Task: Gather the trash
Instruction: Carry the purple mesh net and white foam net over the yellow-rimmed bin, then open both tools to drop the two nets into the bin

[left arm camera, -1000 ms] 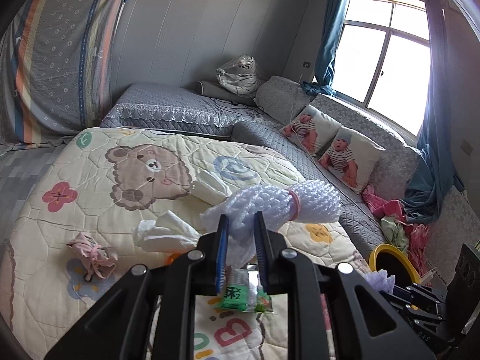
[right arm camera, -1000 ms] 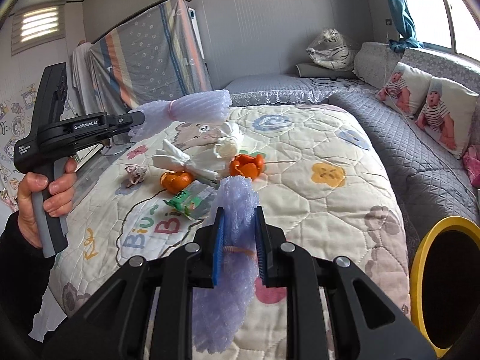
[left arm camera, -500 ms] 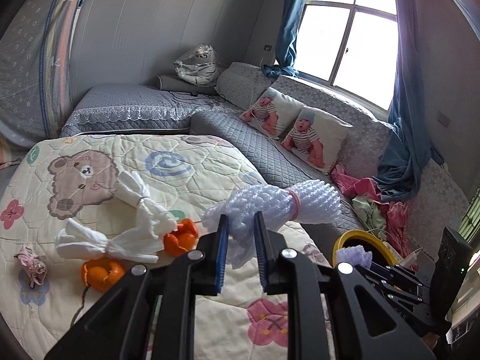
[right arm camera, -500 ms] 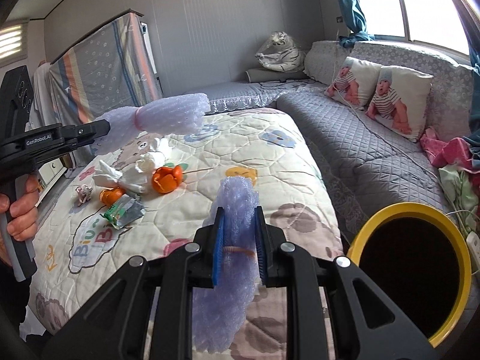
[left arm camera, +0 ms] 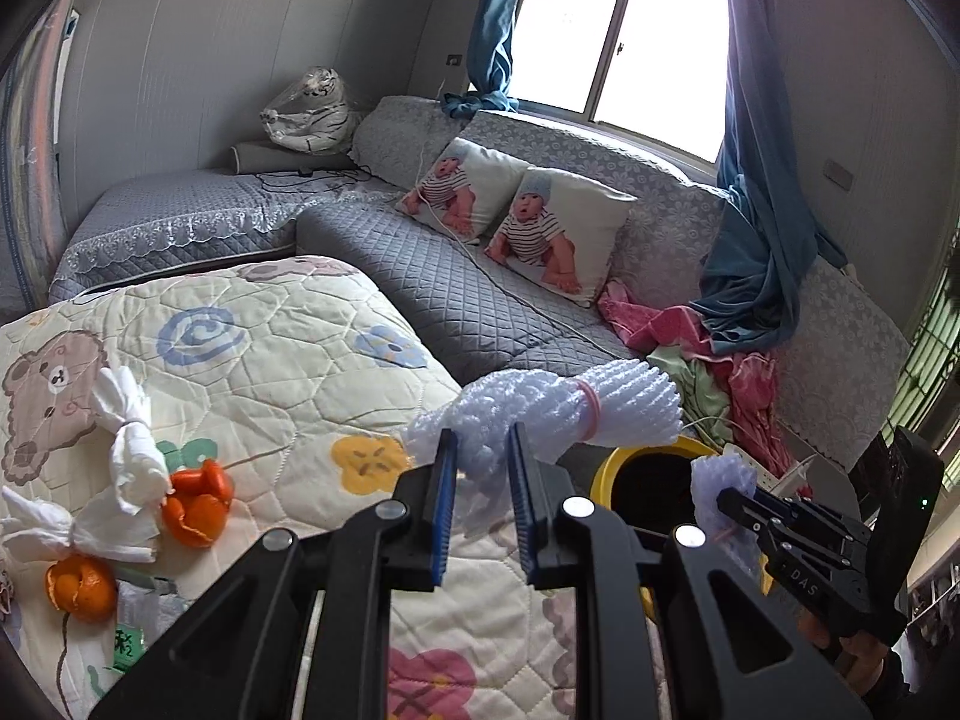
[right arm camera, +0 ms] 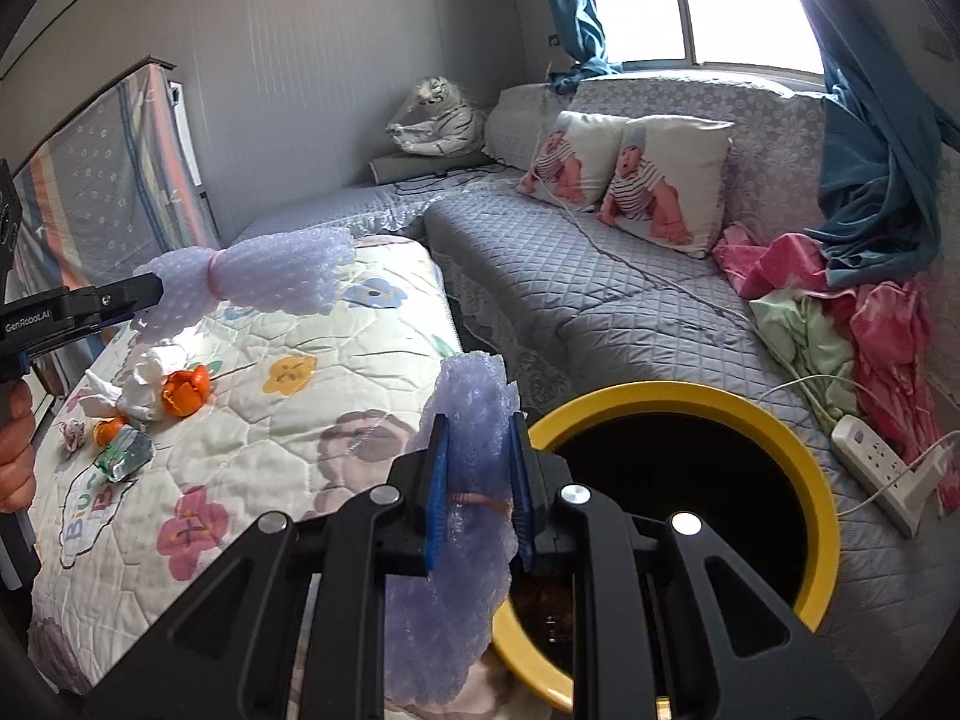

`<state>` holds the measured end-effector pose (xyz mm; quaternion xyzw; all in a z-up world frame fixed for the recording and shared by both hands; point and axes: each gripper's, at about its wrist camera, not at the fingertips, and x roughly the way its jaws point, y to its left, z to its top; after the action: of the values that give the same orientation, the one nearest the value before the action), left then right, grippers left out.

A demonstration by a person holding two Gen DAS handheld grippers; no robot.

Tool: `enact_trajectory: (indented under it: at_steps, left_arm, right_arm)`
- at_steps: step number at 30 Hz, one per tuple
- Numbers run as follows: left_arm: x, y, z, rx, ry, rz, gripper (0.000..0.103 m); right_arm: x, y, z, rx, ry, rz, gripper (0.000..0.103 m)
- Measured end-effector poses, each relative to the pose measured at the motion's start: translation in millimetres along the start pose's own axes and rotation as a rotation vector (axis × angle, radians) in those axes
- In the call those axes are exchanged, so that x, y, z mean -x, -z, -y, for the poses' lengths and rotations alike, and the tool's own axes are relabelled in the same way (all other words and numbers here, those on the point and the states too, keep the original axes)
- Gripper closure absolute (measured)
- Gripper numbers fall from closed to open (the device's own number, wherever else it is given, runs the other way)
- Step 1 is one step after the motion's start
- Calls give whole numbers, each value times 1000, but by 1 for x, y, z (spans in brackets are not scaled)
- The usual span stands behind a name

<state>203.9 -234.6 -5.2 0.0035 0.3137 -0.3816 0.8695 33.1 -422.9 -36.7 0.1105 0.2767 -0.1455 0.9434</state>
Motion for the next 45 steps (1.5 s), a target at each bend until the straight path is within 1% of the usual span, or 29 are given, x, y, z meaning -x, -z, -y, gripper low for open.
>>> enact_trajectory:
  at_steps: [8, 14, 19, 26, 30, 37, 45]
  left_arm:
    - [-27, -2, 47, -61, 34, -9, 87]
    - [-42, 1, 79, -105, 56, -14, 87]
    - [-56, 3, 101, -134, 78, -29, 87]
    - [-77, 10, 116, -157, 86, -61, 87]
    - [-89, 12, 122, -159, 85, -77, 86]
    - [-119, 18, 130, -129, 92, -136, 86]
    - [-150, 30, 143, -125, 101, -191, 86]
  right_arm:
    - [7, 6, 52, -60, 122, 16, 85]
    - [4, 14, 78, -103, 162, 2, 85]
    - [3, 19, 88, -111, 185, -4, 85]
    - [2, 24, 103, -130, 222, -1, 85]
    - [-1, 28, 113, -158, 253, -16, 85]
    - [-3, 34, 121, -190, 257, -31, 85]
    - [-7, 38, 125, -197, 270, -44, 85]
